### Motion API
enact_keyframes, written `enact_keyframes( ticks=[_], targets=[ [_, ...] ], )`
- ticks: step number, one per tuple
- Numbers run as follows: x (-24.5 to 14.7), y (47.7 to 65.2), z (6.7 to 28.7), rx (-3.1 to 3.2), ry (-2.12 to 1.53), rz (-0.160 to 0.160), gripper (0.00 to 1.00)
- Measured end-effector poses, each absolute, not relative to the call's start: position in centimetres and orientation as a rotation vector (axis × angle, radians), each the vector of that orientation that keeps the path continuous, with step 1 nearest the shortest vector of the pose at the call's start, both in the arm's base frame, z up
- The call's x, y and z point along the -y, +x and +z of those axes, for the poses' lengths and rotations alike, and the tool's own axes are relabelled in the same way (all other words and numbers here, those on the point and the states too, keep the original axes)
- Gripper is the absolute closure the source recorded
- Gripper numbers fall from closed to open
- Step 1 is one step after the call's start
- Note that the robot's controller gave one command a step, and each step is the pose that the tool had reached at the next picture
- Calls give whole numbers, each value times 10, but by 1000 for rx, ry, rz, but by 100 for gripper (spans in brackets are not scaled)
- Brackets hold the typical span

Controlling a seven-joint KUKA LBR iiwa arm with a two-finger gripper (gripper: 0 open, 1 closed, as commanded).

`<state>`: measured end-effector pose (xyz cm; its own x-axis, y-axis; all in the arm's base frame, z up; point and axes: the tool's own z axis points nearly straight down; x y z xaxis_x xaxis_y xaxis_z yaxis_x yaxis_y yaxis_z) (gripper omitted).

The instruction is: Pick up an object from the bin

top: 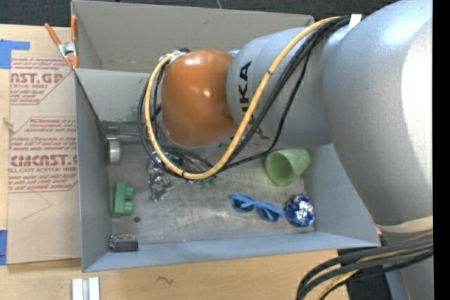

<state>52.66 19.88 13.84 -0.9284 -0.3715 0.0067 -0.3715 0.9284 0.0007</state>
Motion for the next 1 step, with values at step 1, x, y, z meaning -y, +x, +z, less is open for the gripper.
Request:
enact_keyframes(
  ticks=[1],
  targets=[
    [-200, 529, 142, 3085, 597, -2, 0]
  ],
)
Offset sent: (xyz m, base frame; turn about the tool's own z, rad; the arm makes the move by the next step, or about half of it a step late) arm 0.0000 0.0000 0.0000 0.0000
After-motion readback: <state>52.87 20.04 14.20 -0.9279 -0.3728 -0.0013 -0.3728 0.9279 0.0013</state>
